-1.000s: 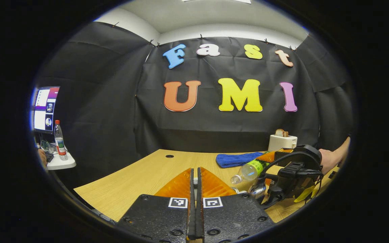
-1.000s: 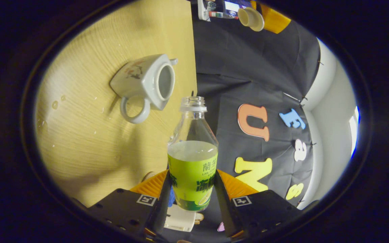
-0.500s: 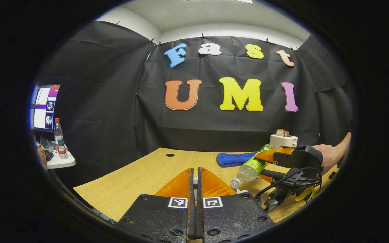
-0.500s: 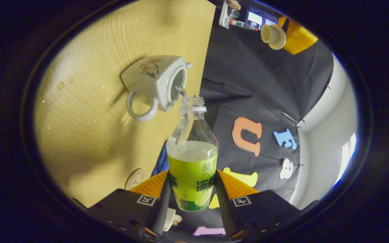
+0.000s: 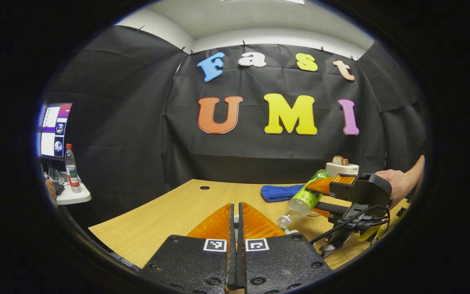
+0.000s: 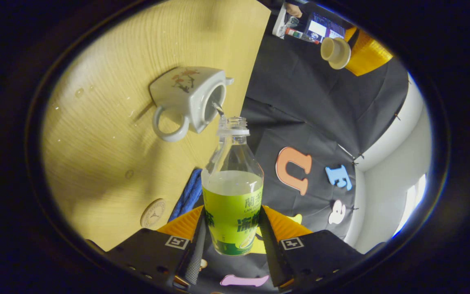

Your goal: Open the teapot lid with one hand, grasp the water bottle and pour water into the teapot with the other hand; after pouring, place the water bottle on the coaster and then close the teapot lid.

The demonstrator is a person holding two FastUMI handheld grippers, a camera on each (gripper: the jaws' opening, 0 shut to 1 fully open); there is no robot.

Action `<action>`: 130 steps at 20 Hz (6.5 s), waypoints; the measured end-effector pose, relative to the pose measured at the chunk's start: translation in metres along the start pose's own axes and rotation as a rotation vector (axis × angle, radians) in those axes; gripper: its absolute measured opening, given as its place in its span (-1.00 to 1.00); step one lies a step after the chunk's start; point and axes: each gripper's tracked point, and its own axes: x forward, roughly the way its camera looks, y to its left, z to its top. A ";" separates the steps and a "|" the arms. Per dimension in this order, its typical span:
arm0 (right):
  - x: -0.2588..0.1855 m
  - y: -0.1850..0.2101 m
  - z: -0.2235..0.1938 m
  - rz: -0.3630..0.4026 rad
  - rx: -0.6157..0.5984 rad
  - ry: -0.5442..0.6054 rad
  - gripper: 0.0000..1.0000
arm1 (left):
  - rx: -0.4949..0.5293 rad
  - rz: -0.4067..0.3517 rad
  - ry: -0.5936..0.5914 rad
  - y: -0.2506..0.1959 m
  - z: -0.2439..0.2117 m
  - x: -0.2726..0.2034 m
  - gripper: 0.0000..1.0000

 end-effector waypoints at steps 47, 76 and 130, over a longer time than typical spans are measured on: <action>-0.005 -0.003 -0.010 0.067 0.431 -0.017 0.36 | 0.000 0.017 -0.003 0.006 0.004 -0.005 -0.95; 0.064 0.089 -0.110 0.192 2.028 0.274 0.33 | 0.016 -0.064 0.004 -0.040 0.010 -0.003 -0.95; -0.171 0.067 -0.138 -0.098 1.903 0.228 0.92 | 0.014 -0.023 0.129 -0.081 -0.091 0.083 -0.94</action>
